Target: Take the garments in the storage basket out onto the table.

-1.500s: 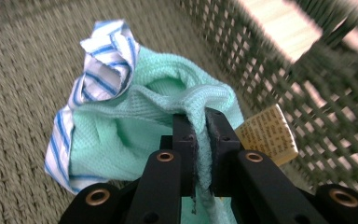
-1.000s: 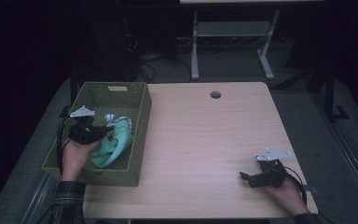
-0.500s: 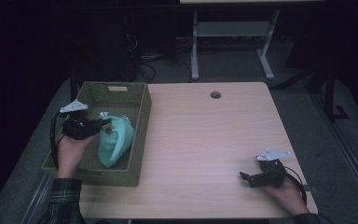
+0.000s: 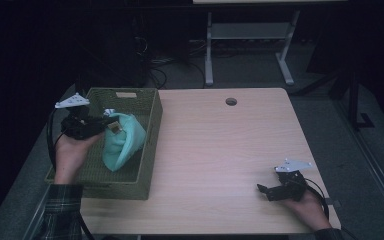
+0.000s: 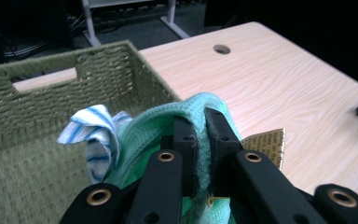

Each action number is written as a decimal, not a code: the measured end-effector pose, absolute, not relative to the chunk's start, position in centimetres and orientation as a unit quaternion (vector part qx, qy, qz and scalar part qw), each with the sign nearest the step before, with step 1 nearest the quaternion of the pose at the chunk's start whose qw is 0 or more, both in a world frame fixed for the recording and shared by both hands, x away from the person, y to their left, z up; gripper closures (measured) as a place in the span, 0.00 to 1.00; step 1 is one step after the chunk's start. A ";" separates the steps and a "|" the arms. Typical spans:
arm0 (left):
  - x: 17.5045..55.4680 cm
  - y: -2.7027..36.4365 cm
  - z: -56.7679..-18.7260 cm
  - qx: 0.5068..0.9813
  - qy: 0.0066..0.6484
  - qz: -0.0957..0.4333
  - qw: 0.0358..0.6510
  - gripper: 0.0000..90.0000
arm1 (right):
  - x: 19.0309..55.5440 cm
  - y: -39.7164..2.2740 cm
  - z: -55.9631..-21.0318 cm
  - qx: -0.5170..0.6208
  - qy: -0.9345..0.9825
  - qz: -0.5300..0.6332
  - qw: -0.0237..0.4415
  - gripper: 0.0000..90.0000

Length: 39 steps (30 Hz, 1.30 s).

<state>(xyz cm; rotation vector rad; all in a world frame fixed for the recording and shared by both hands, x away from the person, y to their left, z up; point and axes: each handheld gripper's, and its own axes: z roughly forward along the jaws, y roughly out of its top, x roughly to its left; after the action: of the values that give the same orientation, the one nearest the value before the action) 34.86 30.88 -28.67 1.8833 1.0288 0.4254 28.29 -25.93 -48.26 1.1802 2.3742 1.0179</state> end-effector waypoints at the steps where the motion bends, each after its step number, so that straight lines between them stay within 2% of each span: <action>1: 34.9 30.9 -28.7 0.765 0.418 0.173 0.459 0.93 | 28.3 -25.9 -48.3 0.411 0.826 0.354 0.150 0.06; 27: 34.3 27.3 -22.4 0.764 0.364 0.187 0.499 0.93 | 28.3 -25.9 -48.3 0.411 0.827 0.354 0.150 0.06; 39: 34.4 24.3 -21.3 0.766 0.334 0.179 0.519 0.94 | 28.3 -25.9 -48.3 0.411 0.826 0.354 0.150 0.06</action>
<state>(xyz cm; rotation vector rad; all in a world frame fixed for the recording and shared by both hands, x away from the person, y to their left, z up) 34.38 24.31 -21.33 1.8386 0.8018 0.4290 28.29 -25.93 -48.25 1.1807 2.3742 1.0180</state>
